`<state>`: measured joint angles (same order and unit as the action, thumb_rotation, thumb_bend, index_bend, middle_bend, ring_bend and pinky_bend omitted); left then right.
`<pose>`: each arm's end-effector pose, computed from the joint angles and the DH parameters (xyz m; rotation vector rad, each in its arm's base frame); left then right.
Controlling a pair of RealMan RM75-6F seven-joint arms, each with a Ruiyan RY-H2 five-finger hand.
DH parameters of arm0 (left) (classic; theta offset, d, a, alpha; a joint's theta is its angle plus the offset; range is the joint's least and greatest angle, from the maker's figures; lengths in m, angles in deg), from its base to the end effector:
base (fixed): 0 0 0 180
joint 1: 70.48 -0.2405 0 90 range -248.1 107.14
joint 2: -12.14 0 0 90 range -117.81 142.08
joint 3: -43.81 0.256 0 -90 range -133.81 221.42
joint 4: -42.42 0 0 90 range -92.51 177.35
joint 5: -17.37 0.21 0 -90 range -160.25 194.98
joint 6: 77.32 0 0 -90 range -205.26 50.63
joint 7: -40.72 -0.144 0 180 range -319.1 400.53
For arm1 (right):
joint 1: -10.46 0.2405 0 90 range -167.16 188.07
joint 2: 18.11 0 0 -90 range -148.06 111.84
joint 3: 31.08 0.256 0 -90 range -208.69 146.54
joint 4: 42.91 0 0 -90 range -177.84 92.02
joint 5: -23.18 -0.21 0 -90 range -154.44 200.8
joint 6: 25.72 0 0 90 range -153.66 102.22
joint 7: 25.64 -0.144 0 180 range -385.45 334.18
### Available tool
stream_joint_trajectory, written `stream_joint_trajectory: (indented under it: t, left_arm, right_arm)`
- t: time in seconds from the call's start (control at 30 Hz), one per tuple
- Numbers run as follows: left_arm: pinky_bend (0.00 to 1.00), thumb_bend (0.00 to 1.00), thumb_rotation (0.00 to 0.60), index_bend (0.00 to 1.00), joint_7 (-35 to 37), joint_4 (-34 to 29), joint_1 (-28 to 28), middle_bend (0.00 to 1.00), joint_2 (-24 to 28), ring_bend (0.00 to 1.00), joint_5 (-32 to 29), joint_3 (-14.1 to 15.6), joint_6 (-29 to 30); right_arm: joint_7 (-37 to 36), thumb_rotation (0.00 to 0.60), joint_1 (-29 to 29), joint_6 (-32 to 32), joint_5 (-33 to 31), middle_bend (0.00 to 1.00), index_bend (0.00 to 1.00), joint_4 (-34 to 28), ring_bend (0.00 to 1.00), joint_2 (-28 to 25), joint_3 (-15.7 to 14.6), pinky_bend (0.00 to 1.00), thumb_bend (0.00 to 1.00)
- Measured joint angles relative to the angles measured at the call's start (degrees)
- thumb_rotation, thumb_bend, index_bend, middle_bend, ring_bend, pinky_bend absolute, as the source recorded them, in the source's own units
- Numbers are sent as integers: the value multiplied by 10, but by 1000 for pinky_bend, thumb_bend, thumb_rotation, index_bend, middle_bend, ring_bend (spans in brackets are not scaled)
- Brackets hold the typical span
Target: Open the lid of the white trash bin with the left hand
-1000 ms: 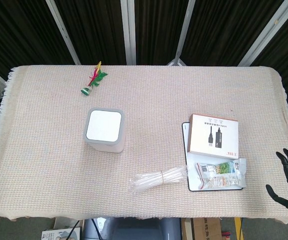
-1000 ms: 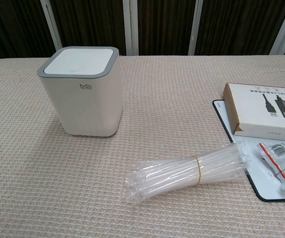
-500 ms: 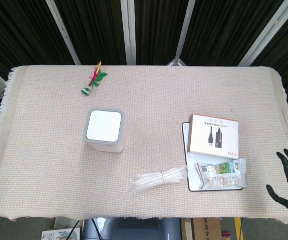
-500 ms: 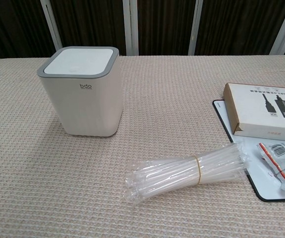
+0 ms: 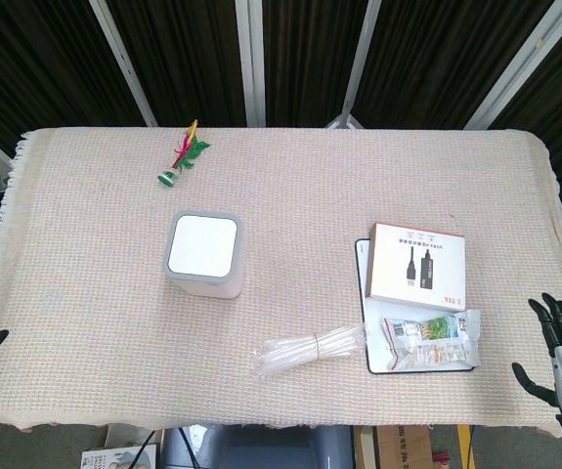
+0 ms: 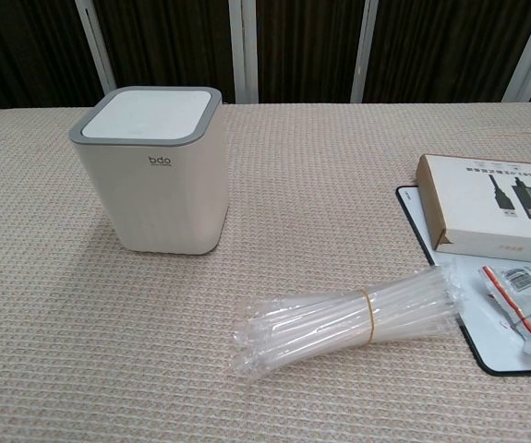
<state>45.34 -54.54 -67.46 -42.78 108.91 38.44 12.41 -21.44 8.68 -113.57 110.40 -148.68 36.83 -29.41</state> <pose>-0.2881 0.1783 0.2118 -1.3937 -0.7877 -1.0185 -0.2894 -0.1408 0.1901 1.3303 -0.9446 0.8495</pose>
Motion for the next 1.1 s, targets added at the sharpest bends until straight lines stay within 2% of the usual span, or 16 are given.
stream_joint_trajectory:
  t: [0.1, 0.27, 0.43, 0.6, 0.8, 0.93, 1.1]
  left_arm:
    - [717, 433, 600, 216, 20, -15, 36, 834, 22, 750, 15, -1, -54]
    - [732, 586, 600, 229, 48, -62, 108, 895, 73, 798, 25, -8, -168]
    - [732, 641, 600, 232, 51, -133, 182, 899, 119, 799, 16, -26, -267]
    - [733, 646, 600, 232, 36, -186, 232, 899, 144, 799, -20, -46, -334]
    - [733, 646, 600, 235, -36, -224, 292, 899, 149, 800, -118, -68, -405]
    - [732, 646, 600, 237, -131, -240, 343, 899, 132, 800, -227, -73, -437]
    - [733, 646, 600, 237, -256, -257, 408, 900, 97, 800, -360, -63, -444]
  right_arm:
    - [8, 600, 3, 9, -3, 56, 117, -3, 0, 3, -1, 0, 268]
    - [12, 600, 6, 14, -11, 56, 117, -5, 0, 4, -1, 0, 268]
    - [9, 600, 6, 14, -19, 56, 117, -5, 0, 4, 3, 2, 268]
    - [9, 600, 7, 17, -21, 56, 117, -6, 0, 3, 3, 3, 268]
    - [12, 600, 8, 18, -23, 56, 117, -6, 0, 3, 2, 11, 268]
    - [14, 600, 8, 20, -25, 56, 117, -7, 0, 2, 2, 11, 268]
    - [12, 600, 8, 18, -27, 56, 117, -5, 0, 2, 3, 11, 269]
